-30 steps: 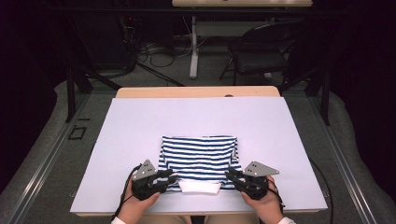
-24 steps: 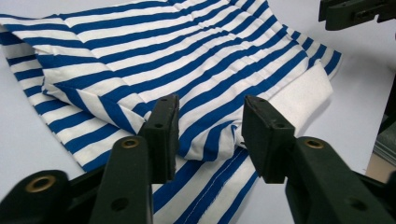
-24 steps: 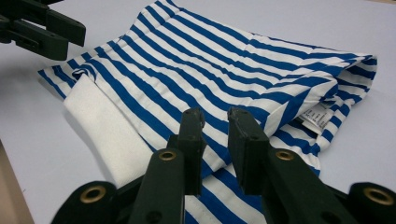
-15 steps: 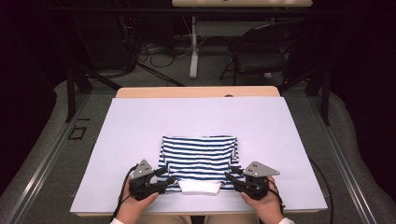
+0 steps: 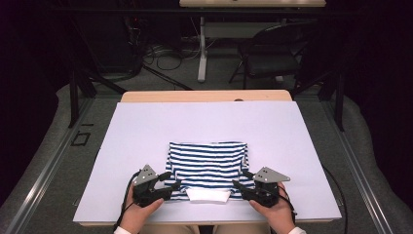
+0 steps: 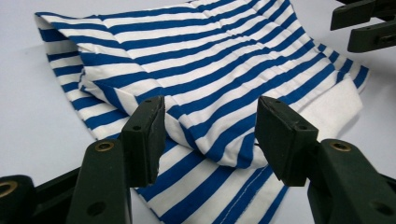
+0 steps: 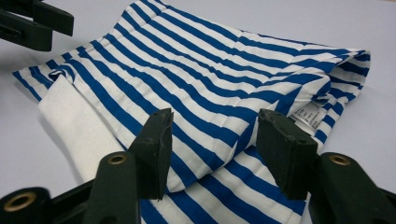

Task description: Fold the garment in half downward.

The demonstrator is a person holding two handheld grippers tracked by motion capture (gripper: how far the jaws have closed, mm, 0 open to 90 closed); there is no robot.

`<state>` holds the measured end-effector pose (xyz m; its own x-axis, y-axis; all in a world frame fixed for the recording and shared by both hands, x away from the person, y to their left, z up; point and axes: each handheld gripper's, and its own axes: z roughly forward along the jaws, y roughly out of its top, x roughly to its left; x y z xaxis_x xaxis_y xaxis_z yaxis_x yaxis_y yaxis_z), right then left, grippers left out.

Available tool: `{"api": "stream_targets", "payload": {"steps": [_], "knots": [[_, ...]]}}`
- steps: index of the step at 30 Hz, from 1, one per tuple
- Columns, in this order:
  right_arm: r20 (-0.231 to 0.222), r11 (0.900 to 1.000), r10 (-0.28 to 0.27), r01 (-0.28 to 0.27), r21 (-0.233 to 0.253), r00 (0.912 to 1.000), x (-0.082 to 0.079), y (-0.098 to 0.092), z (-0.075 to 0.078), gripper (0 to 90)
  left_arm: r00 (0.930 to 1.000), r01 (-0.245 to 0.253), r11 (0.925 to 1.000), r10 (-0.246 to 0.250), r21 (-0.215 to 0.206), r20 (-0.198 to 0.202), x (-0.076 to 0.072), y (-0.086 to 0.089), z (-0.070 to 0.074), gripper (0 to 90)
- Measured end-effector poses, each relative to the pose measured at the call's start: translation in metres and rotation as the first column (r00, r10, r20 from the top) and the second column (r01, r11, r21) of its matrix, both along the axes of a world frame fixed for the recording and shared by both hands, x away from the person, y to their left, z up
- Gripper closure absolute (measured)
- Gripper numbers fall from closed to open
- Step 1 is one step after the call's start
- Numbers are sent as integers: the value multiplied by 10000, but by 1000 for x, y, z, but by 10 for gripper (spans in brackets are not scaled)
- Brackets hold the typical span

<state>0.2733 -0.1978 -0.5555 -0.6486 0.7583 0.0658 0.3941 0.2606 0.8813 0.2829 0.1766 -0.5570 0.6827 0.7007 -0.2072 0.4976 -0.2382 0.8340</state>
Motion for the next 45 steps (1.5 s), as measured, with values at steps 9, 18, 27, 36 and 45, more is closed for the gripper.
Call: {"api": "stream_targets", "payload": {"steps": [9, 18, 27, 36, 45], "knots": [[-17, 9996, -82, 83, 258, 10000, 3, -4, 0, 427, 9995, -325, 9992, 326, -222, 44, 2, 7, 1, 434], [-27, 9995, -155, 156, 280, 9999, 5, -5, 1, 379, 9989, -473, 9987, 472, 191, 68, 3, 7, 1, 412], [94, 9982, -485, 482, 351, 9988, 5, -7, 5, 273, 9959, -795, 9949, 820, 622, -393, 6, 6, 10, 367], [72, 9985, -548, 547, 73, 9985, 10, -4, 13, 150, 9975, -707, 9959, 706, 564, 36, 13, 3, 19, 236], [-83, 9989, -461, 461, 23, 9989, 11, 0, 15, 77, 9943, -881, 9959, 892, 201, -586, 25, 4, 21, 136]]}}
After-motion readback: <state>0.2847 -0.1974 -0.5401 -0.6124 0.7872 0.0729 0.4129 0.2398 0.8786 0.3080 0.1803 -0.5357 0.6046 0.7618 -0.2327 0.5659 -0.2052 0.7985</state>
